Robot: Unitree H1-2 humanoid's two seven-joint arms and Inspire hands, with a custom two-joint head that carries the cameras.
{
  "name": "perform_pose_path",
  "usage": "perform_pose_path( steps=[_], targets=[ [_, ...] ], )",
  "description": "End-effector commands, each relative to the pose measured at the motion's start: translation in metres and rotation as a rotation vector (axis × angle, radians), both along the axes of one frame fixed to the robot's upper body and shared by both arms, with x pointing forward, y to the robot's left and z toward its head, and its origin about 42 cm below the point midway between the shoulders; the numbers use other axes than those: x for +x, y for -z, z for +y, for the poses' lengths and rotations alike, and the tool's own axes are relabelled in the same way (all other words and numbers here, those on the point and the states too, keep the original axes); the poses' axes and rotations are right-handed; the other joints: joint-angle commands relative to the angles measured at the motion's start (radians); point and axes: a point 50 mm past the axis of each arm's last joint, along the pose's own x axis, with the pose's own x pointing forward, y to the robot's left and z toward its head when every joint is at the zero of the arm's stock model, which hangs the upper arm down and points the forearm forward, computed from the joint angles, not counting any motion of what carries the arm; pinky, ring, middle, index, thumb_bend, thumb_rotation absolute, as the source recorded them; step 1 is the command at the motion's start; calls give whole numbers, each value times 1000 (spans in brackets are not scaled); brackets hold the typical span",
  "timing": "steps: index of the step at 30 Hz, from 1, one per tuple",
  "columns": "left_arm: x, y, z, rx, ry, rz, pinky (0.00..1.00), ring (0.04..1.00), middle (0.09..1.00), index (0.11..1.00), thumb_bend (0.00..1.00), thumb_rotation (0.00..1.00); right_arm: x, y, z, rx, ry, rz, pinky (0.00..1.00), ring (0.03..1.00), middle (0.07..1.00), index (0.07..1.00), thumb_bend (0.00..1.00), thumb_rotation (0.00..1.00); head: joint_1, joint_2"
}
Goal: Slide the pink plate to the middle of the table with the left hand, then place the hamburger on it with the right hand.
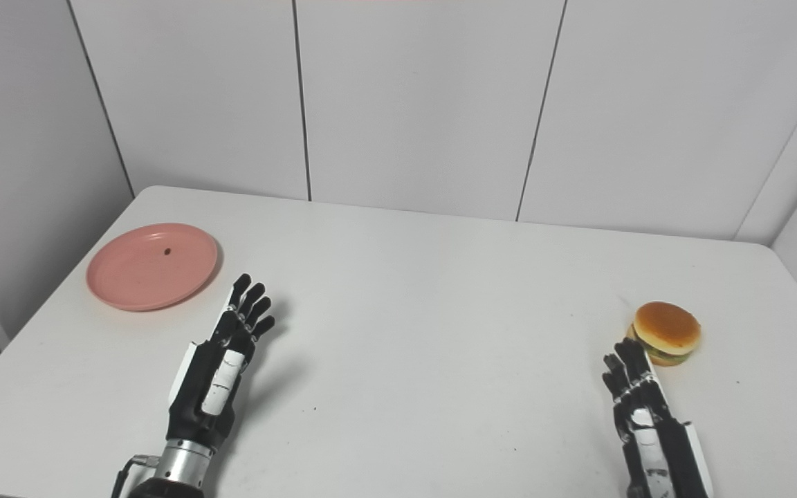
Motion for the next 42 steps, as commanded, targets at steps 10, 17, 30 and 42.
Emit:
perform_pose_path(
  steps=[10,17,30,42],
  targets=[
    [10,25,-20,-36,-82,20,895,901,918,977,851,827,11,38,-34,-23,58,179,1000,980,979,962,761,806,32,-9],
    [23,-5,4,-17,-152,-110,849,869,891,951,893,816,9,39,-30,-17,49,172,1000,974,979,964,815,786,25,-10],
    [86,-69,78,81,-175,-315,777,824,838,882,950,817,11,40,-28,-17,44,175,998,968,971,953,863,780,28,-21],
    [129,-154,125,147,-192,-436,718,817,843,877,997,810,11,40,-25,-34,43,172,983,956,961,942,878,790,20,-20]
  ],
)
